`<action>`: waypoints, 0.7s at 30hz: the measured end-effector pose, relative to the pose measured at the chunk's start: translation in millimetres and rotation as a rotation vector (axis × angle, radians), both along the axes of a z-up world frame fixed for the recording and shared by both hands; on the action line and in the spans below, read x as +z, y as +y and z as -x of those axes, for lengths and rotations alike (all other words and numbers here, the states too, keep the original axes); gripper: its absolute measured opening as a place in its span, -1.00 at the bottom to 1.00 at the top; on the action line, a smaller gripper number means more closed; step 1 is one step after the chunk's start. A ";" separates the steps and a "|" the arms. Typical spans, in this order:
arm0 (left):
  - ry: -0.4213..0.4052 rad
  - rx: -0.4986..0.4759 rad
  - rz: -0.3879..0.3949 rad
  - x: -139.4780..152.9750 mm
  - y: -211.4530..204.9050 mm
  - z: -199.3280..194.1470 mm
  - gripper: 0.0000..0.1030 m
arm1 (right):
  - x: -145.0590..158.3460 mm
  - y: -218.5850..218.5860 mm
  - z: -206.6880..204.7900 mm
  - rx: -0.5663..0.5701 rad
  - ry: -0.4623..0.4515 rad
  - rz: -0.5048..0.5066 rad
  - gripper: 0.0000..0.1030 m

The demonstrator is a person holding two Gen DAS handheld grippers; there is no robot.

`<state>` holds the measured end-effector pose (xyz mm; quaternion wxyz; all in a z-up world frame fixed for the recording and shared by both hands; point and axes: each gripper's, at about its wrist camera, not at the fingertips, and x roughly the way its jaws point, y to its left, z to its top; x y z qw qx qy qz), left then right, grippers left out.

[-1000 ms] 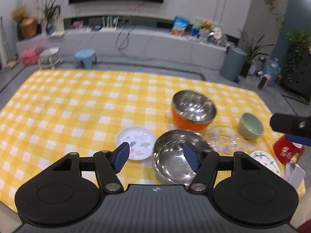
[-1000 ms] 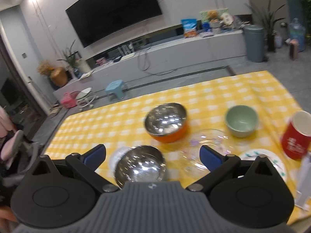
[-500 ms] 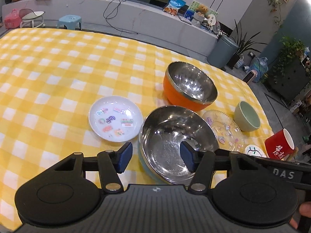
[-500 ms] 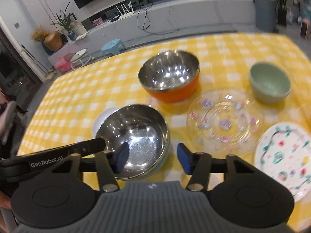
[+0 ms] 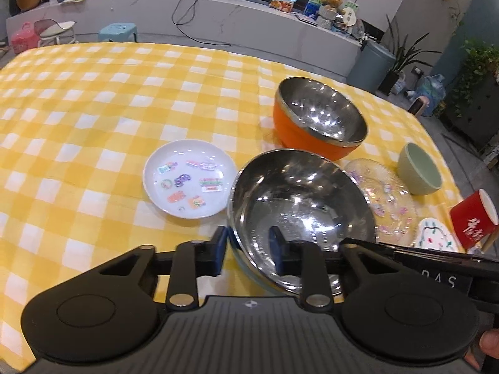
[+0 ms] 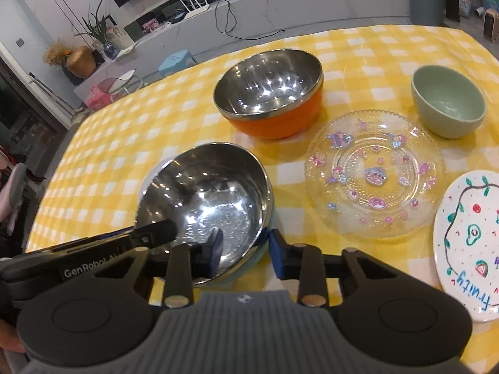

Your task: Organize plates and bowls

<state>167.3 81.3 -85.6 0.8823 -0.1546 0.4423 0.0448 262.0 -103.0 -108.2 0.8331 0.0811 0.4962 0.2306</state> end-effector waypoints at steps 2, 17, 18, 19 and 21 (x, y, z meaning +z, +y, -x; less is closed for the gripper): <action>0.005 0.006 -0.006 -0.7 1.3 -0.2 -0.63 | -1.2 -0.2 1.3 0.004 -0.027 0.024 -0.61; -0.028 0.042 0.025 23.5 12.9 17.6 -0.72 | 14.3 -6.5 9.3 0.017 -0.061 -0.033 -0.75; -0.035 0.041 0.018 27.4 12.7 20.4 -0.72 | 16.5 -7.2 10.9 0.024 -0.066 -0.039 -0.75; -0.041 0.040 0.014 31.1 12.6 23.6 -0.72 | 19.7 -7.4 13.4 0.029 -0.073 -0.044 -0.75; -0.039 0.040 0.016 38.3 14.5 30.1 -0.72 | 27.5 -7.3 19.3 0.039 -0.088 -0.052 -0.75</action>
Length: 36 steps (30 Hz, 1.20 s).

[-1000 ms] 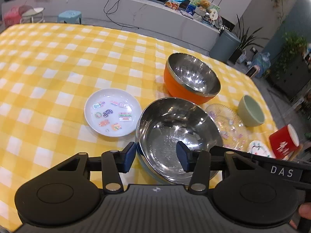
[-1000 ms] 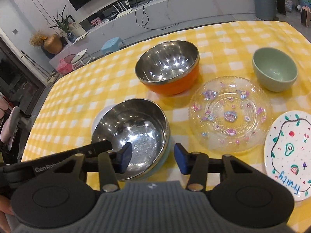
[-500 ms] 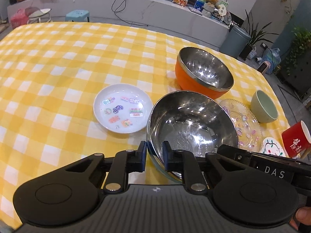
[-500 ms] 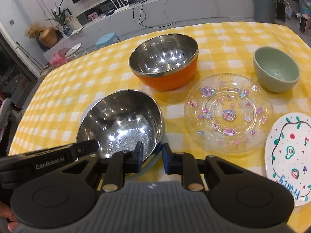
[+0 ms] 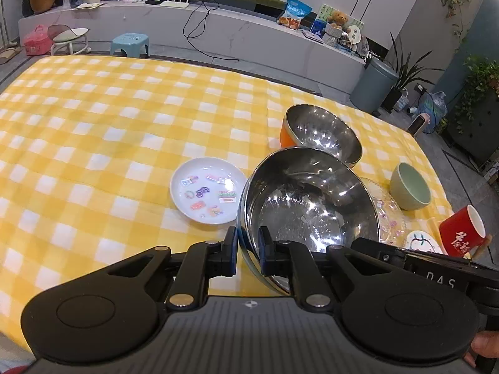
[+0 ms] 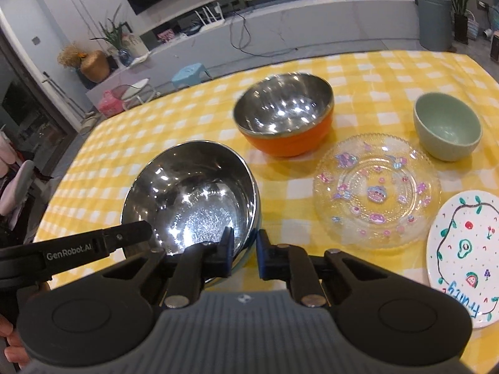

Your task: Organize plates and bowls

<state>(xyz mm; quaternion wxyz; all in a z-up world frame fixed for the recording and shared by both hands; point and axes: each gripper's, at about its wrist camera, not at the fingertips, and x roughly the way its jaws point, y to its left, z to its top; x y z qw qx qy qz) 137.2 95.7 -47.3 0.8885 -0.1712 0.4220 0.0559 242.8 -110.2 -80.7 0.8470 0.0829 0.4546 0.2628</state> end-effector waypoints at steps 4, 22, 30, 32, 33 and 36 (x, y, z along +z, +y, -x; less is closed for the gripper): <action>0.033 -0.022 0.012 10.7 5.7 11.7 -0.72 | 16.2 1.6 15.8 0.028 -0.031 -0.006 -0.76; 0.169 -0.110 0.098 -6.7 48.7 55.3 -0.70 | 15.6 19.8 56.5 0.143 0.077 -0.041 -0.77; 0.226 -0.177 0.072 -25.0 40.6 49.4 -0.71 | -8.8 15.4 55.4 0.151 0.178 -0.007 -0.77; 0.239 -0.185 0.068 -28.7 37.6 47.1 -0.71 | -11.2 13.2 54.7 0.149 0.187 -0.005 -0.77; 0.242 -0.187 0.067 -29.6 36.4 46.7 -0.71 | -11.9 12.4 54.6 0.147 0.188 -0.002 -0.77; 0.246 -0.185 0.061 -30.4 34.3 46.4 -0.71 | -13.8 11.3 54.2 0.140 0.190 0.002 -0.77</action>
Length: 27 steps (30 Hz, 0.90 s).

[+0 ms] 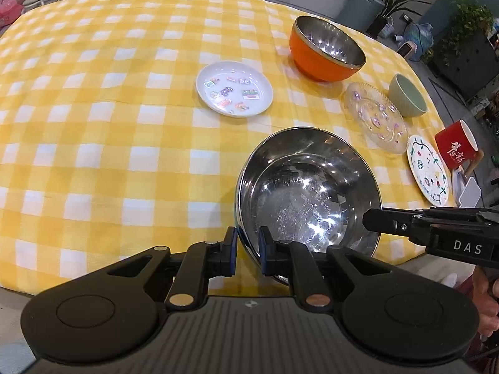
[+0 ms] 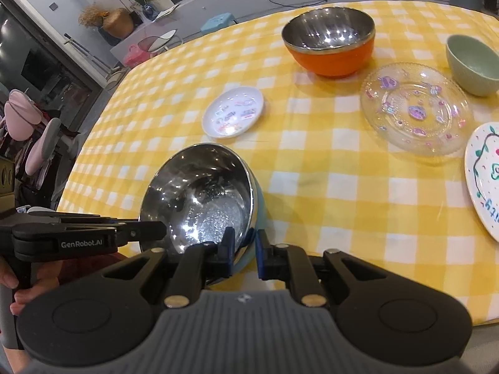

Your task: Organize plates and bowls

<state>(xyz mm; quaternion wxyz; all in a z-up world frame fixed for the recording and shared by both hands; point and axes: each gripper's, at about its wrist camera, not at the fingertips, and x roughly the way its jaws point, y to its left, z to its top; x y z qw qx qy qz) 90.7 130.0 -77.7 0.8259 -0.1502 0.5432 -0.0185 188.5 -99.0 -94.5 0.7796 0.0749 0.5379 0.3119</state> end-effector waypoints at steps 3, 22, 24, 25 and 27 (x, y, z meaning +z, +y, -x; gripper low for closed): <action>0.004 0.003 -0.003 -0.9 0.6 0.0 -0.71 | -2.8 1.8 -0.7 0.001 0.006 0.003 -0.77; -0.034 0.009 -0.044 3.2 -0.1 -0.3 -0.69 | -4.2 4.8 0.4 -0.014 -0.008 -0.001 -0.63; -0.042 0.011 -0.042 4.0 0.6 -0.2 -0.68 | -3.4 4.7 1.2 -0.014 -0.017 0.000 -0.62; -0.046 0.013 -0.042 4.5 1.0 -0.3 -0.61 | -2.4 4.9 1.8 -0.015 -0.024 0.002 -0.62; -0.048 0.022 -0.047 5.4 1.5 -0.6 -0.54 | -0.6 4.7 1.5 -0.018 -0.031 0.004 -0.51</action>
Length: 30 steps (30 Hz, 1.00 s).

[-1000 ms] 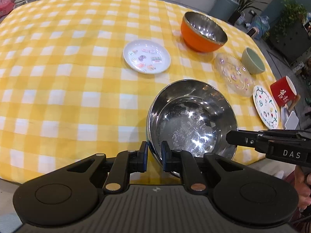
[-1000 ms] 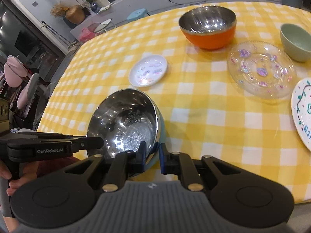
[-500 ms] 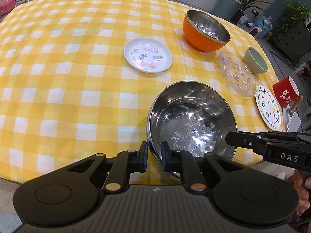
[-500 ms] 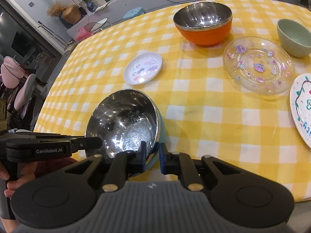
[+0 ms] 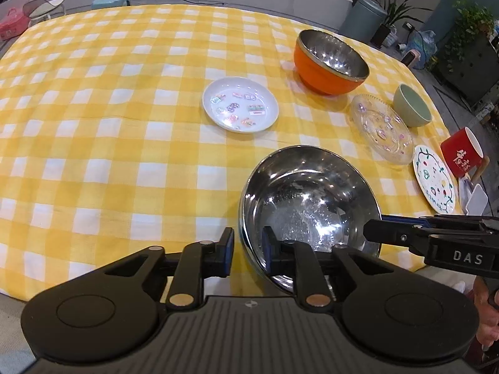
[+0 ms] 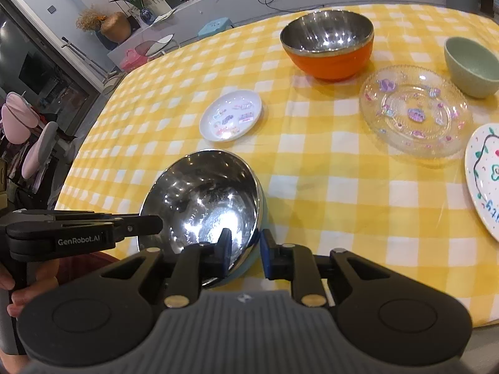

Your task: Organize plates and bowls

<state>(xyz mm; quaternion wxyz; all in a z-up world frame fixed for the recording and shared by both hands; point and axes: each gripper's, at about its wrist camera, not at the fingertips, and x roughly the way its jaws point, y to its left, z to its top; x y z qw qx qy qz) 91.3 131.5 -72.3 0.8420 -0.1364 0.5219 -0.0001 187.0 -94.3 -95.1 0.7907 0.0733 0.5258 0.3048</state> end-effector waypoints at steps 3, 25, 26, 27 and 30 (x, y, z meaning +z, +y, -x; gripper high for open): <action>-0.018 0.012 -0.014 3.0 0.4 0.9 -0.35 | 4.0 -2.5 -1.1 -0.012 -0.007 -0.013 -0.38; -0.223 0.049 -0.094 35.9 -12.4 5.7 0.61 | 26.0 -27.6 -5.3 -0.099 -0.127 -0.033 0.95; -0.238 0.054 -0.103 39.4 -14.6 5.0 0.61 | 27.3 -27.8 -5.7 -0.092 -0.132 -0.032 0.95; -0.255 0.059 -0.115 43.4 -16.9 3.0 0.61 | 29.1 -27.5 -6.8 -0.085 -0.140 -0.029 0.95; -0.304 0.068 -0.149 55.2 -25.6 -6.3 0.62 | 34.8 -31.5 -11.0 -0.094 -0.170 -0.021 0.95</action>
